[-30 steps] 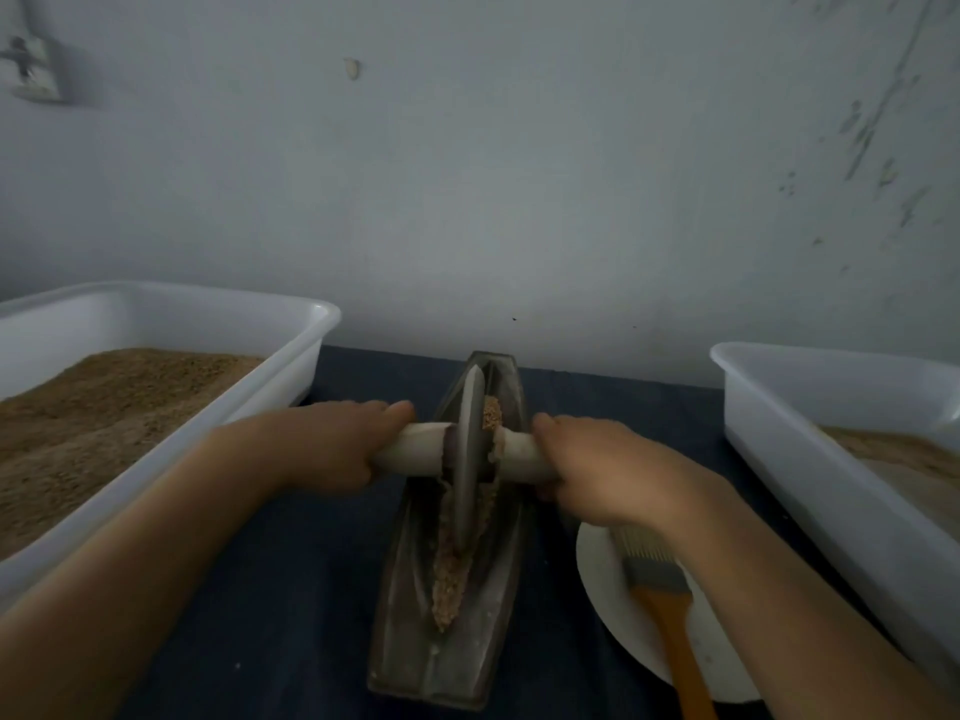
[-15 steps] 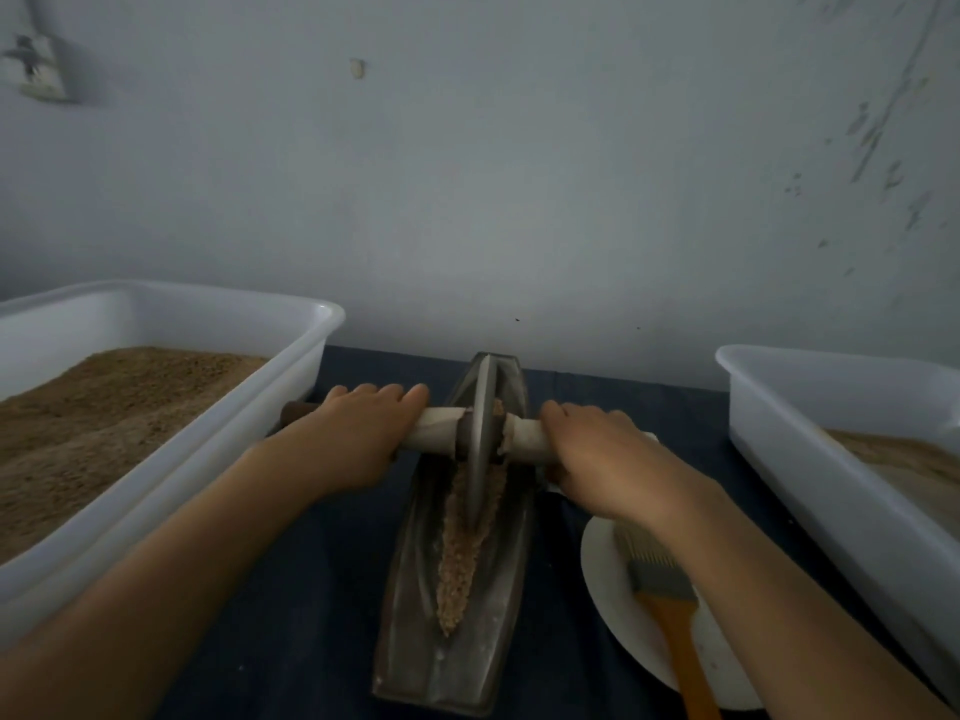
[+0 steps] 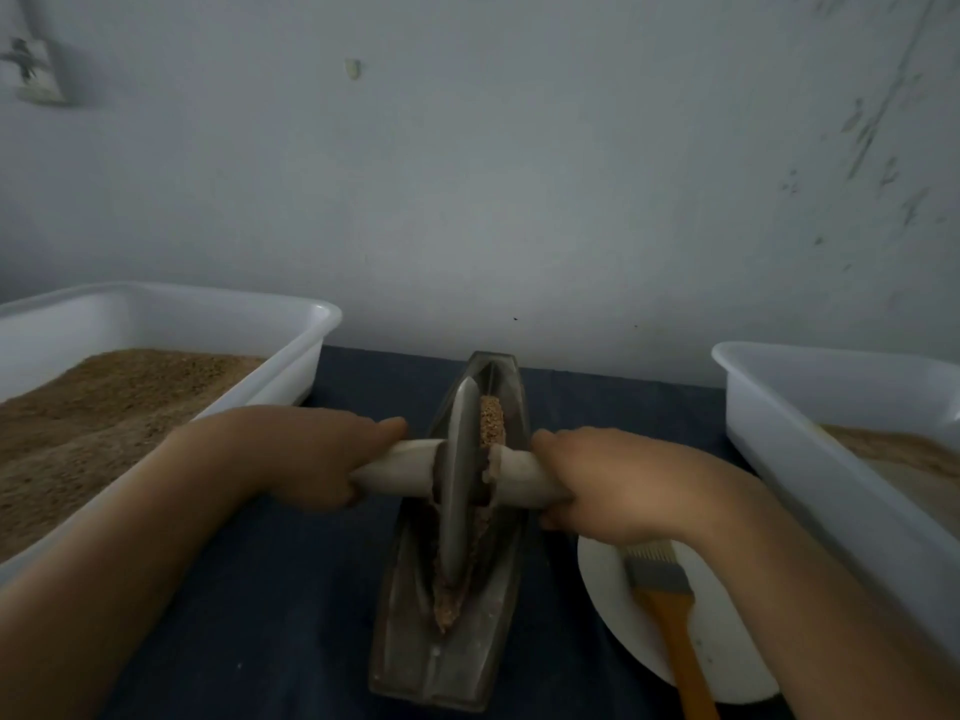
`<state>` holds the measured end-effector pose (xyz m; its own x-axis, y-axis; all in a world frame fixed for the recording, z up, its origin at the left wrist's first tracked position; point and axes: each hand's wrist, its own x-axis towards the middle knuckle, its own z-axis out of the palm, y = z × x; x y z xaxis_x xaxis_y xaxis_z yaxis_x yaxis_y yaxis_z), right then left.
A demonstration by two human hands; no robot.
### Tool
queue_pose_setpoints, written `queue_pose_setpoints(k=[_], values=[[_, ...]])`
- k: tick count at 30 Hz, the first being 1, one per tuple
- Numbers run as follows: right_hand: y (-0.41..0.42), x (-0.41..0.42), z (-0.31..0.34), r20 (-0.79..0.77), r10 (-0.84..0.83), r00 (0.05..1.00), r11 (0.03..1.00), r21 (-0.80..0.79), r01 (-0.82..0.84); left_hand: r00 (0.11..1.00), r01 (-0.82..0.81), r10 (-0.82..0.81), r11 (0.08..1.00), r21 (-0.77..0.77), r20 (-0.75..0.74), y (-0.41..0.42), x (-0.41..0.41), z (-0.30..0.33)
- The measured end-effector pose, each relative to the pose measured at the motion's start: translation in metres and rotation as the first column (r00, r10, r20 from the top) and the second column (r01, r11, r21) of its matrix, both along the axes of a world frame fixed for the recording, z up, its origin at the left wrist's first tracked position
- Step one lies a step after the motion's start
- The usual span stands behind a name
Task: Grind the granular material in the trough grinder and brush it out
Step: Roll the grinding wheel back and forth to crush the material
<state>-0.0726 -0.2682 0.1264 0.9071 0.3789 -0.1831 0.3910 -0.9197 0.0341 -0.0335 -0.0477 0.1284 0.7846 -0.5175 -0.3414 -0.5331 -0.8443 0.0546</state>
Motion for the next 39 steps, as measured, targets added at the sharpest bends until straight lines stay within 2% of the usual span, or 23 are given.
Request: queue_pose_setpoints(k=[3, 6, 9, 12, 15, 18, 20, 24, 27, 29, 34, 37, 39], values=[[-0.003, 0.017, -0.010, 0.096, -0.049, 0.994, 0.998, 0.044, 0.045, 0.998, -0.022, 0.027, 0.996, -0.081, 0.061, -0.004, 0.012, -0.009], [-0.009, 0.032, -0.023, 0.209, -0.076, 0.975, 0.996, 0.067, 0.064, 0.965, -0.046, 0.061, 0.997, -0.063, 0.256, -0.009, 0.025, -0.020], [-0.012, 0.042, -0.036, 0.389, -0.079, 0.918, 0.997, 0.048, 0.065, 0.830, -0.059, 0.084, 0.996, -0.063, 0.551, -0.016, 0.039, -0.039], [-0.012, 0.047, -0.041, 0.514, -0.081, 0.854, 0.997, 0.047, 0.067, 0.739, -0.052, 0.134, 0.988, -0.143, 0.661, -0.020, 0.045, -0.052], [-0.010, 0.047, -0.040, 0.519, -0.073, 0.852, 0.997, 0.037, 0.063, 0.739, -0.029, 0.139, 0.984, -0.175, 0.659, -0.018, 0.047, -0.054], [-0.010, 0.041, -0.035, 0.438, -0.048, 0.898, 0.998, -0.003, 0.055, 0.799, -0.038, 0.112, 0.990, -0.136, 0.591, -0.015, 0.042, -0.046], [-0.009, 0.034, -0.028, 0.313, -0.055, 0.948, 0.998, 0.019, 0.052, 0.867, -0.039, 0.072, 0.996, -0.078, 0.493, -0.013, 0.033, -0.036], [-0.005, 0.013, -0.005, 0.003, -0.057, 0.998, 0.998, 0.027, 0.057, 0.982, -0.015, 0.014, 1.000, -0.001, 0.187, -0.007, 0.008, -0.010], [-0.003, -0.003, 0.008, -0.133, -0.002, 0.991, 1.000, 0.004, 0.002, 1.000, 0.022, -0.022, 0.999, 0.041, 0.004, 0.000, -0.006, 0.005], [-0.002, -0.007, 0.010, -0.148, 0.012, 0.989, 1.000, -0.001, -0.013, 0.999, 0.025, -0.024, 0.999, 0.042, -0.033, 0.003, -0.010, 0.009], [-0.002, 0.011, -0.001, -0.052, -0.045, 0.998, 0.999, 0.007, 0.046, 0.999, -0.028, 0.028, 1.000, 0.013, 0.042, -0.004, 0.006, -0.005], [-0.005, 0.026, -0.014, 0.080, -0.096, 0.992, 0.995, 0.041, 0.093, 0.962, -0.060, 0.060, 0.998, -0.008, 0.265, -0.011, 0.023, -0.020], [-0.009, 0.034, -0.024, 0.226, -0.105, 0.968, 0.994, 0.055, 0.095, 0.884, -0.073, 0.076, 0.997, -0.024, 0.461, -0.015, 0.034, -0.033]])
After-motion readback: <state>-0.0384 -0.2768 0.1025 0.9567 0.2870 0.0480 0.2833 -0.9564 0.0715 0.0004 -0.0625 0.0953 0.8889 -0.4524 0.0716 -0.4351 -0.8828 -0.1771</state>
